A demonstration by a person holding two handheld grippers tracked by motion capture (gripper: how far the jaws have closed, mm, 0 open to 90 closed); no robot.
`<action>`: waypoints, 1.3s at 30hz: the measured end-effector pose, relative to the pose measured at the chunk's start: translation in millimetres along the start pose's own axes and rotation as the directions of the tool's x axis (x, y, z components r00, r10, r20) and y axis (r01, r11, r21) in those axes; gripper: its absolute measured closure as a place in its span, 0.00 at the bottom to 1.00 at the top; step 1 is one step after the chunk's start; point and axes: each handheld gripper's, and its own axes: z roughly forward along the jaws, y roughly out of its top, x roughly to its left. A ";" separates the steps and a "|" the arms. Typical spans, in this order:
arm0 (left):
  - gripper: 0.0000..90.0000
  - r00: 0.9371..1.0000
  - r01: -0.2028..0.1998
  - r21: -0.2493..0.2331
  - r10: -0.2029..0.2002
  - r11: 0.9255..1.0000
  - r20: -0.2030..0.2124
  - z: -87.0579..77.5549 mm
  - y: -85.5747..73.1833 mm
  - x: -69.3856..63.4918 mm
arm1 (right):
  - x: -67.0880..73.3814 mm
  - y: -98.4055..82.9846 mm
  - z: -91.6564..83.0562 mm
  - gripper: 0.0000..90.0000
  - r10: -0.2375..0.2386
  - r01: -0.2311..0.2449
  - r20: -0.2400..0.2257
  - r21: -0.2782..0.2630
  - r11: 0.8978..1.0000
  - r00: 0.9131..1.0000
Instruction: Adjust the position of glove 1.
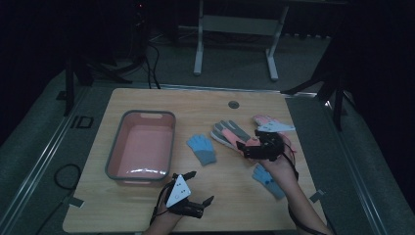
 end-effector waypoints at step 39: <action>0.02 1.000 0.005 0.001 -0.005 1.000 0.026 -0.1 0.0 0.1 | 51.5 1.7 169.5 0.68 -0.220 0.279 -0.252 0.232 0.932 0.943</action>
